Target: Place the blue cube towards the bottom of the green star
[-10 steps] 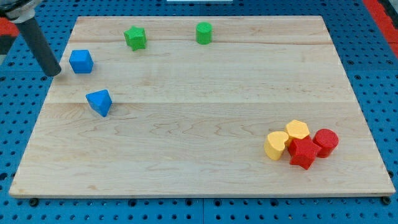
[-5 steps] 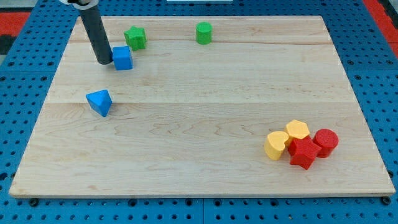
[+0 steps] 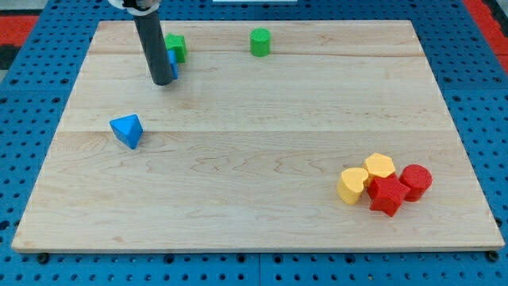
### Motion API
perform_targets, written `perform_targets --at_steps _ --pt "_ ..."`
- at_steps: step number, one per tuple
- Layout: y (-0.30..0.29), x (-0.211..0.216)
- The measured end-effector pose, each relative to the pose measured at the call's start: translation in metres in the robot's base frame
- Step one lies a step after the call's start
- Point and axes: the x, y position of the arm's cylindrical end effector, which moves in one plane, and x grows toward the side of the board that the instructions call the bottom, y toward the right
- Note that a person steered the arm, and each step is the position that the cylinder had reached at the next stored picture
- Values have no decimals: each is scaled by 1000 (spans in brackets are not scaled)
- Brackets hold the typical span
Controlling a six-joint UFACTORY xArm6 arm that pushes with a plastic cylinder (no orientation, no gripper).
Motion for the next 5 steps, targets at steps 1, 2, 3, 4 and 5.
perform_targets --at_steps 1,2,3,4,5 --pt "22 29" --pt "46 91" --pt "47 136" --pt "22 143" --pt "-33 129"
